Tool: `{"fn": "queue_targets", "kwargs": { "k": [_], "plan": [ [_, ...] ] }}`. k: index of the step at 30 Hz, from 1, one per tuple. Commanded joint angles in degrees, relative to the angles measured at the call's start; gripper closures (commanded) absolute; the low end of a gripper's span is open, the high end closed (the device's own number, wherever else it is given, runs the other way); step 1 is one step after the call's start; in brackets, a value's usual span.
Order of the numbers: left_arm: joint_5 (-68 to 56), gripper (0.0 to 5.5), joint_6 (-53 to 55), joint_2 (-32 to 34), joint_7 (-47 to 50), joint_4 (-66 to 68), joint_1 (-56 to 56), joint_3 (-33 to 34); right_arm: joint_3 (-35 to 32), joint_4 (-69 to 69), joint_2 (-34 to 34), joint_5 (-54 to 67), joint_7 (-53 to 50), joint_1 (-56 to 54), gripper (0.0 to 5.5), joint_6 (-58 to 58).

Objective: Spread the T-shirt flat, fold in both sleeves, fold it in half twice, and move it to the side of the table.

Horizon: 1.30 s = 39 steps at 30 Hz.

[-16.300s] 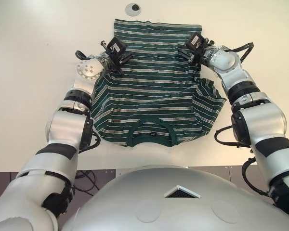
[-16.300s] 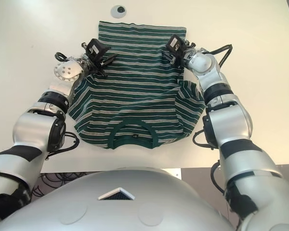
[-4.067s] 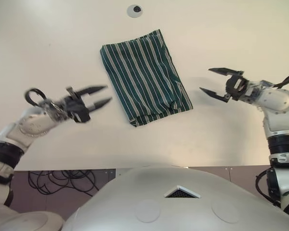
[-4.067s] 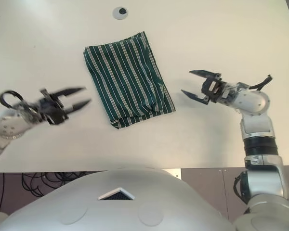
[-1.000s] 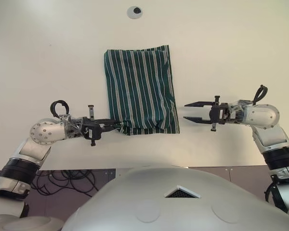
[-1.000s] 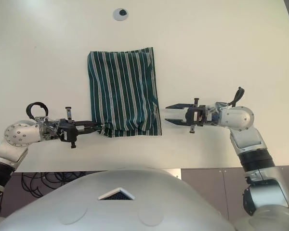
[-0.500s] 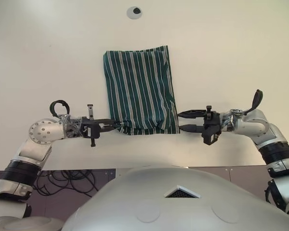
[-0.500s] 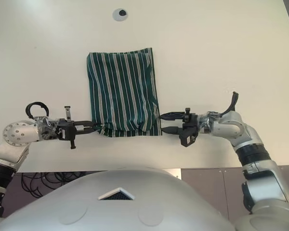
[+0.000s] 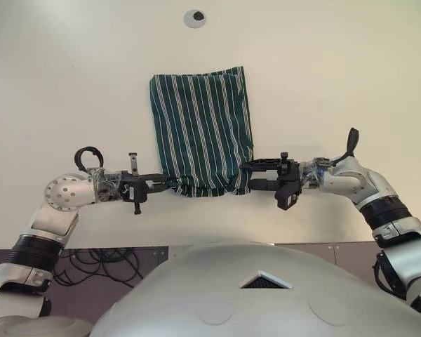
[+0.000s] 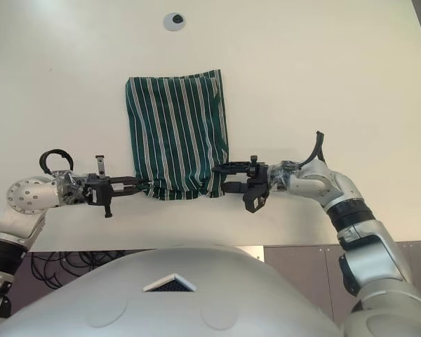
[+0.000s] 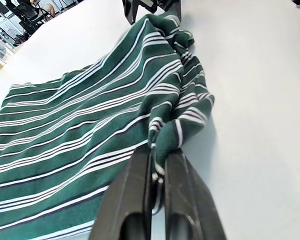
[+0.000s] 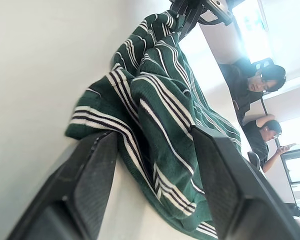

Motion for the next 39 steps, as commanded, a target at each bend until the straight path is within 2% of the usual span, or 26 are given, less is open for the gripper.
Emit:
{"fn": "queue_targets", "kwargs": {
  "k": [1,9,12,15,19,24,27,33,39],
  "plan": [
    [0.8,5.45,0.7,-0.2,-0.7,-0.5,0.0,0.6,3.1,1.1,0.2,-2.9,1.5,0.6,3.10,2.2],
    [1.0,5.45,1.2,-0.5,-0.9,-1.2,0.6,0.9,5.3,1.2,-1.3,1.9,2.5,0.9,4.55,4.0],
    [1.0,5.45,1.3,-0.6,-0.9,-1.3,0.8,1.0,6.9,-0.1,-2.2,9.9,5.6,1.8,5.02,6.7],
    [-0.4,5.45,2.8,-0.4,-1.8,-2.5,1.3,0.7,9.0,-8.1,-4.8,27.8,14.6,4.8,5.47,17.2],
    [-13.0,5.45,15.5,3.6,-6.3,-14.5,6.4,0.6,8.7,-24.6,-11.1,51.5,26.9,9.7,5.50,39.0],
    [-30.0,5.45,33.2,10.6,-14.0,-25.9,12.2,4.2,5.4,-36.1,-20.5,63.0,38.1,15.7,5.50,57.0],
    [-34.3,5.45,38.1,10.5,-16.4,-29.4,16.6,5.1,2.4,-41.4,-23.5,67.4,41.3,19.3,5.50,64.6],
    [-35.0,5.45,42.4,8.4,-18.5,-27.8,17.5,8.1,-5.1,-44.9,-21.8,72.1,42.7,21.6,5.50,72.7],
    [-34.0,5.45,45.0,1.0,-16.7,-17.9,10.2,11.7,-10.8,-41.9,-11.2,73.4,33.1,16.2,5.50,80.8]
  ]
}}
